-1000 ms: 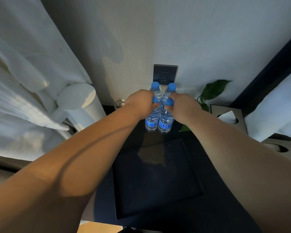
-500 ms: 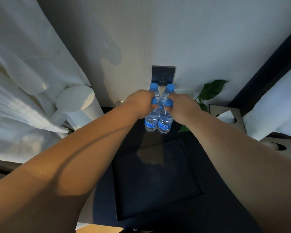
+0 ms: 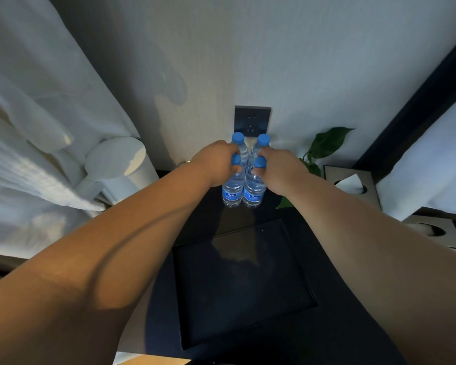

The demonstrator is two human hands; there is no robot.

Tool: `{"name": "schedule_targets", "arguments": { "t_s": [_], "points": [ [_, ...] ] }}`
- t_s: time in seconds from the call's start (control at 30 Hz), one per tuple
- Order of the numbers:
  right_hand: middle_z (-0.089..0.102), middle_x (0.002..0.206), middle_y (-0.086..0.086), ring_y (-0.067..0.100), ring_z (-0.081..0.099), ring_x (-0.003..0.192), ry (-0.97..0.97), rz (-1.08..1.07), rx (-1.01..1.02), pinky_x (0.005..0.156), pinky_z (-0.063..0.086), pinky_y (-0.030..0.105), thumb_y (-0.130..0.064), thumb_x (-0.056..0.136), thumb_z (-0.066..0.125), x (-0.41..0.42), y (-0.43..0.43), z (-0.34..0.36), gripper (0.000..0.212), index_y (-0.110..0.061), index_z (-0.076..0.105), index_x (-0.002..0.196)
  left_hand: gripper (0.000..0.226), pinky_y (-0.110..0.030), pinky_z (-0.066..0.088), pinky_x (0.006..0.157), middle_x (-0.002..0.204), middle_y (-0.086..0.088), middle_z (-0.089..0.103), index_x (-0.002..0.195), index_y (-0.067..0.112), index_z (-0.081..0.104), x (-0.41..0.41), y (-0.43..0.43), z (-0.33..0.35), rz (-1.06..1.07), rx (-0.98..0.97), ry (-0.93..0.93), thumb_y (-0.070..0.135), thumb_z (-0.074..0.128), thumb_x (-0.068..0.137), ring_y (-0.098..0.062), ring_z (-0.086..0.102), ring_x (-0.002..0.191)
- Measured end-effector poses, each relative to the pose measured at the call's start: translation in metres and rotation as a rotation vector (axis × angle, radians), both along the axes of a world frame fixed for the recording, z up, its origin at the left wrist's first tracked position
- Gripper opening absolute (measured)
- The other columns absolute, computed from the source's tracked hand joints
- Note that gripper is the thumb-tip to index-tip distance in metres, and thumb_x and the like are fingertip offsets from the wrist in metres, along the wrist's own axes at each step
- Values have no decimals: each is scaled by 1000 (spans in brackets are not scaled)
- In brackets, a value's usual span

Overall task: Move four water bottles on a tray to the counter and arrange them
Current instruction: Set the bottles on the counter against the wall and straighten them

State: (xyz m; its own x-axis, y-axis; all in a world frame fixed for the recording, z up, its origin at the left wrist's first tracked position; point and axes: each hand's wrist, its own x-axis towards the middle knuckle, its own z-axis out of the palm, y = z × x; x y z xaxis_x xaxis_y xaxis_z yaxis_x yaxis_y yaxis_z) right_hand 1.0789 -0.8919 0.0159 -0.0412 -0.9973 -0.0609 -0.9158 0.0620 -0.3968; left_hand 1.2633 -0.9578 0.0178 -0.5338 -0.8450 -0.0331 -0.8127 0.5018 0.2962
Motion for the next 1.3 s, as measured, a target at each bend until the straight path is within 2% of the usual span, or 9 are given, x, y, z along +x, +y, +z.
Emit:
{"name": "schedule_targets", "arguments": {
  "t_s": [0.1,0.3,0.43,0.57,0.73,0.93,1.03,1.17,1.3],
  "points": [
    [68,104,6,23,64,86,19,-2,5,68,49,35,-31,103,59,0,-2,-1,29,-20,55,130,25,-34,45,74,100,-8,62,111,15,66,-6,0,5,48,-20,-35,32,68,92,-23,58,87],
    [67,100,8,22,62,83,-31,-28,-1,67,43,33,-26,102,60,-1,-7,-5,23,-15,58,121,25,-32,41,74,103,-9,58,115,11,66,-12,1,7,17,-48,-24,22,68,92,-24,56,91],
    [68,105,7,25,66,91,-107,-56,-8,72,48,34,-27,99,65,-3,-8,-6,26,-15,62,122,30,-31,37,75,110,-10,60,120,12,65,-10,2,4,38,-57,17,22,69,92,-25,57,96],
    [69,116,8,25,67,96,-161,-71,2,80,55,38,-30,101,62,-3,-7,-9,37,-18,57,136,22,-30,38,74,106,-9,60,113,12,65,-8,4,-1,79,-62,50,21,67,93,-25,58,91],
    [68,108,6,21,64,88,-154,-71,-26,74,51,36,-33,103,60,-4,-6,-14,32,-18,57,131,21,-29,38,75,107,-9,59,115,12,64,-10,5,-3,81,-69,65,19,66,95,-25,59,92],
    [67,103,9,26,66,91,-109,-51,-44,77,54,39,-24,105,57,-4,-10,-12,19,-11,60,118,28,-27,38,76,114,-10,60,122,12,63,-16,3,-2,101,-52,75,17,66,95,-21,56,91],
    [67,105,9,25,65,91,-103,-58,-34,78,54,39,-23,105,57,-5,-10,-11,22,-11,59,124,28,-27,38,76,115,-11,60,122,11,62,-16,3,-2,92,-58,80,16,66,95,-22,57,93],
    [68,106,10,25,65,90,-105,-52,-18,80,58,43,-23,104,57,-4,-9,-11,26,-13,57,128,25,-27,37,74,112,-9,60,119,12,62,-14,3,-3,103,-60,88,16,67,94,-16,50,85],
    [67,105,7,22,65,88,-121,-55,14,76,57,40,-27,103,59,-3,-11,-10,27,-15,57,127,29,-30,39,75,113,-11,59,120,12,60,-13,2,2,96,-30,59,20,67,93,-25,59,95]
  ]
}}
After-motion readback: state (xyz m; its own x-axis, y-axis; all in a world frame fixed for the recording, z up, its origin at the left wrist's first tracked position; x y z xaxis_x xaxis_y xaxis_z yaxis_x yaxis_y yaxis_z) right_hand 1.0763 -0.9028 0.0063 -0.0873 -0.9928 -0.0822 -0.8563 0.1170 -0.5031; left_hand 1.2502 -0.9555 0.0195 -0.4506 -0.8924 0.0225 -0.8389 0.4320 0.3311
